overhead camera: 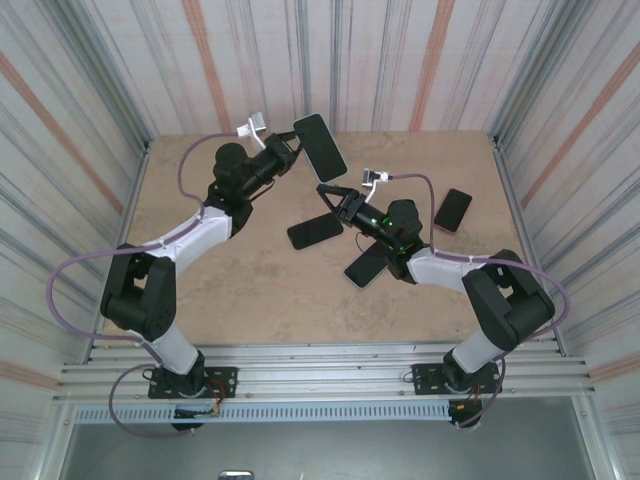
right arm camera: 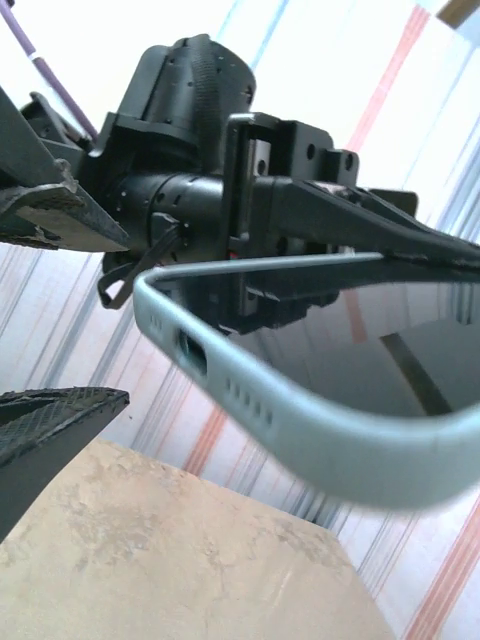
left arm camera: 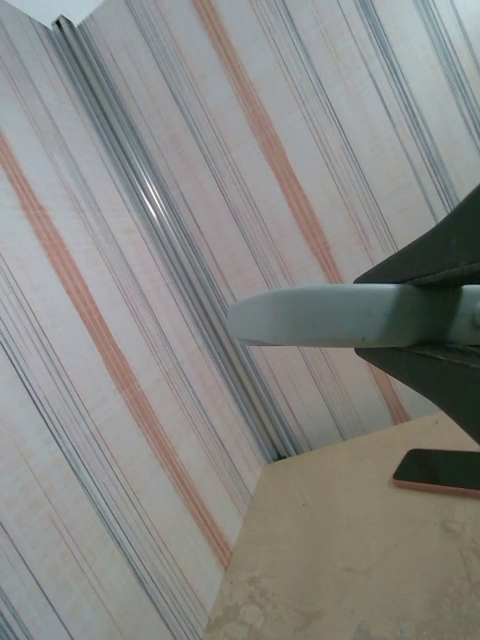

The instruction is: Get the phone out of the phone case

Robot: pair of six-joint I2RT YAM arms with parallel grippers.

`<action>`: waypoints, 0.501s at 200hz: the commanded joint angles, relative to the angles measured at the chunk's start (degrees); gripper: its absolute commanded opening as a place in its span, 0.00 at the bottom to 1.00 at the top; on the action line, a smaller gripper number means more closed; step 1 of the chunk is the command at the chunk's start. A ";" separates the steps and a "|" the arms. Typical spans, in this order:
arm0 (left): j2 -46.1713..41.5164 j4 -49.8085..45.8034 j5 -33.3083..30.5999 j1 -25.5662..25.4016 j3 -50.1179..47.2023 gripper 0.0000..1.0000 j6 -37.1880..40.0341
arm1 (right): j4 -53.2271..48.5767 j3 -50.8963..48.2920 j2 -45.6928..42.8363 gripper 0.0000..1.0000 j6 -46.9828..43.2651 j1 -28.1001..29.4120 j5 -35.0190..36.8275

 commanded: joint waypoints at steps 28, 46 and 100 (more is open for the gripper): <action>-3.55 6.69 -1.75 -0.31 -0.60 0.00 -4.23 | 4.36 3.01 1.97 0.33 3.09 -0.43 0.90; -3.73 6.60 -1.70 -0.31 -0.65 0.00 -4.23 | 5.21 3.25 2.62 0.31 3.69 -0.56 0.88; -2.97 7.18 -1.52 -0.22 -0.83 0.00 -5.23 | 8.48 3.45 3.30 0.31 4.25 -0.72 -0.12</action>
